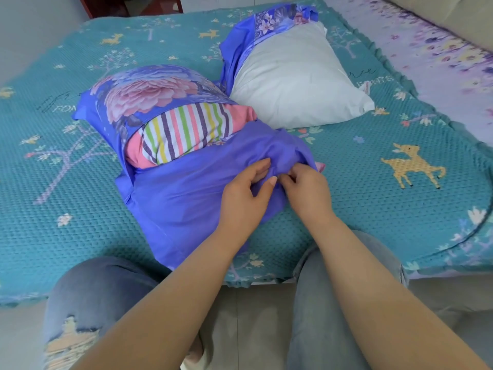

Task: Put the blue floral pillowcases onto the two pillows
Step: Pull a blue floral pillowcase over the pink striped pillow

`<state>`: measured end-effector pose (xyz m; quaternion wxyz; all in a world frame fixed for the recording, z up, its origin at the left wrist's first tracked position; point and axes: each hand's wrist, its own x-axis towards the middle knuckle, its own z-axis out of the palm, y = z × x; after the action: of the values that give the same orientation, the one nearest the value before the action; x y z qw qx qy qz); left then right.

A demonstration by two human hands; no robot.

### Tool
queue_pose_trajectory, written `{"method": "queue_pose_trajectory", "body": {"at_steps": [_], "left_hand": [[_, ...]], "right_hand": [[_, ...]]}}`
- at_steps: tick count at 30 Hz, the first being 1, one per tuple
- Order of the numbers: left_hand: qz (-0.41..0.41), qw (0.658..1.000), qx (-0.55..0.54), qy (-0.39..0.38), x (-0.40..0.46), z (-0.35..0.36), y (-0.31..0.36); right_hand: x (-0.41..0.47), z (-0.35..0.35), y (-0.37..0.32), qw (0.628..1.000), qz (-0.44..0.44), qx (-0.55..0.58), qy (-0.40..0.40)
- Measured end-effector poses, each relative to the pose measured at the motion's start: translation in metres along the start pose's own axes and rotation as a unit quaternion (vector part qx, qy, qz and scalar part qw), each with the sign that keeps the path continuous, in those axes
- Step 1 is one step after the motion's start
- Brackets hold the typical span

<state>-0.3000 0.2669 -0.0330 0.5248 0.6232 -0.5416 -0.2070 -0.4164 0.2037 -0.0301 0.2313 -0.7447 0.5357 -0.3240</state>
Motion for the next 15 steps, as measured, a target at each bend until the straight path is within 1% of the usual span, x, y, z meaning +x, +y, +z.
{"method": "queue_pose_trajectory", "body": {"at_steps": [2,4,6,8,10,12,13,15], "left_hand": [[0.01,1.0,-0.015,-0.01,-0.001,-0.002,0.0],[0.023,0.999,0.005,-0.045,-0.005,-0.003,-0.003],[0.011,0.994,0.057,-0.095,-0.006,-0.004,-0.006],[-0.013,0.987,0.079,-0.137,0.0,-0.006,-0.005],[-0.037,0.982,0.058,-0.175,0.012,-0.011,-0.004],[-0.044,0.973,0.073,-0.213,0.021,-0.017,-0.005],[-0.028,0.97,0.104,-0.218,0.022,-0.019,-0.006],[0.008,0.961,0.184,-0.204,0.015,-0.018,-0.009]], "right_hand": [[0.0,-0.001,-0.001,0.998,-0.026,-0.053,-0.015],[-0.005,0.001,0.0,0.993,-0.071,-0.083,-0.036],[-0.014,0.009,-0.001,0.99,-0.119,-0.033,-0.063],[-0.019,0.015,-0.001,0.987,-0.135,0.039,-0.074],[-0.017,0.017,0.003,0.985,-0.153,0.066,-0.038],[-0.016,0.017,0.005,0.985,-0.16,0.066,-0.006],[-0.015,0.017,0.005,0.984,-0.163,0.066,0.005],[-0.014,0.017,0.005,0.984,-0.164,0.063,0.028]]}}
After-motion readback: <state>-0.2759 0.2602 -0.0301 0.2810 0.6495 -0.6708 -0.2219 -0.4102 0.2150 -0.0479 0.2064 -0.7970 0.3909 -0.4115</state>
